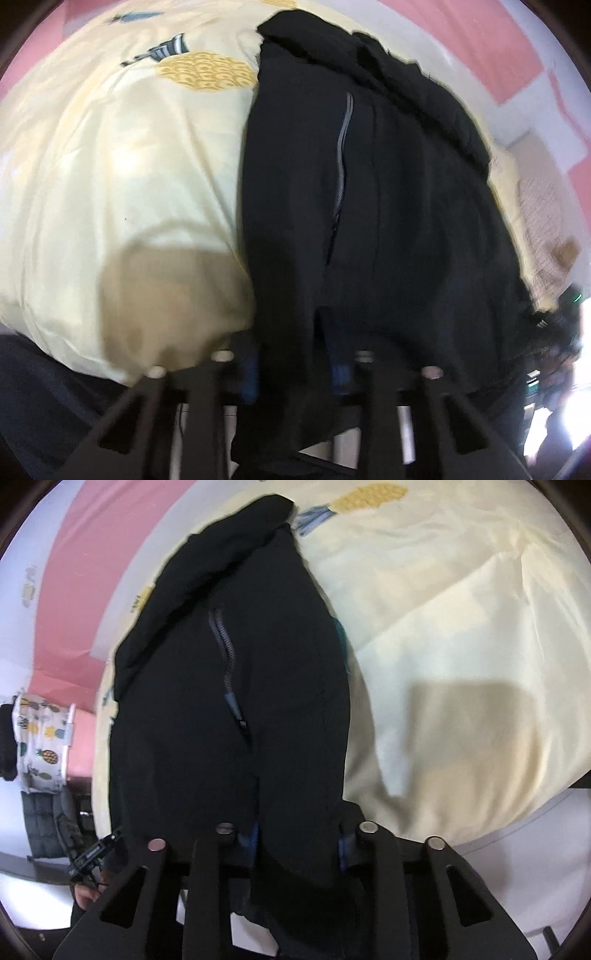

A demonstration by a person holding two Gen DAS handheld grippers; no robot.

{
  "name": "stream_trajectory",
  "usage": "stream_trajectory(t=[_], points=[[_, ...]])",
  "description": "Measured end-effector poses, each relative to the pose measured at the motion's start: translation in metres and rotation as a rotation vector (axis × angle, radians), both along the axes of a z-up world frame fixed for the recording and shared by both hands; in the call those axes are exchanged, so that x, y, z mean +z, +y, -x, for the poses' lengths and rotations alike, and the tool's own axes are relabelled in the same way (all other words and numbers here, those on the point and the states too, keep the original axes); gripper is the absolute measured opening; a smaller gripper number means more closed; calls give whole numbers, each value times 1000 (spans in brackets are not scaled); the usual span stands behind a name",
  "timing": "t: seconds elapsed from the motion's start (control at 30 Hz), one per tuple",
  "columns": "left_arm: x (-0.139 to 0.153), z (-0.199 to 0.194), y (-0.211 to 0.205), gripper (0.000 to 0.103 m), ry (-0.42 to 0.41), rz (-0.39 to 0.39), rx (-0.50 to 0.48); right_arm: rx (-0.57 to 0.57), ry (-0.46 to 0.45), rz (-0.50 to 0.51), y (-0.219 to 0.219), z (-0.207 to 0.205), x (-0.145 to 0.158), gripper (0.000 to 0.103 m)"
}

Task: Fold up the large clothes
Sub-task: 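Move both grippers to the coat hem and grasp it, then lift the hem with both grippers and fold it toward the collar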

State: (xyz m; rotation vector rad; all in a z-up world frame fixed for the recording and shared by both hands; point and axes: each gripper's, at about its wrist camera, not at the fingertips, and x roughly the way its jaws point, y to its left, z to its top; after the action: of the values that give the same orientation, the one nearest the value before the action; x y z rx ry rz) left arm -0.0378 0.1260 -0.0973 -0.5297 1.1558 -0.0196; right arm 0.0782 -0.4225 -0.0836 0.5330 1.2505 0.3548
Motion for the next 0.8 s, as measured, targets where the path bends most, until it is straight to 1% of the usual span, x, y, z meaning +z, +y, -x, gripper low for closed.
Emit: stream_trajectory(t=[0.03, 0.1, 0.2, 0.27, 0.37, 0.43, 0.6, 0.67, 0.8], points=[[5, 2, 5, 16, -16, 33, 12, 0, -7, -8, -2, 1, 2, 26], [21, 5, 13, 15, -65, 62, 29, 0, -37, -27, -2, 3, 15, 24], [57, 10, 31, 15, -185, 122, 62, -12, -99, -67, -3, 4, 39, 23], [79, 9, 36, 15, -254, 143, 75, -21, -130, -95, -9, 3, 51, 22], [105, 5, 45, 14, -330, 155, 89, -37, -176, -124, -9, 2, 65, 21], [116, -5, 44, 14, -361, 170, 95, -46, -201, -137, -8, 0, 73, 21], [130, -19, 51, 14, -412, 193, 112, -43, -254, -146, 1, -12, 94, 20], [138, -20, 55, 14, -433, 194, 119, -40, -274, -148, -2, -16, 103, 20], [156, -36, 65, 14, -477, 194, 136, -48, -331, -155, -1, -35, 126, 20]])
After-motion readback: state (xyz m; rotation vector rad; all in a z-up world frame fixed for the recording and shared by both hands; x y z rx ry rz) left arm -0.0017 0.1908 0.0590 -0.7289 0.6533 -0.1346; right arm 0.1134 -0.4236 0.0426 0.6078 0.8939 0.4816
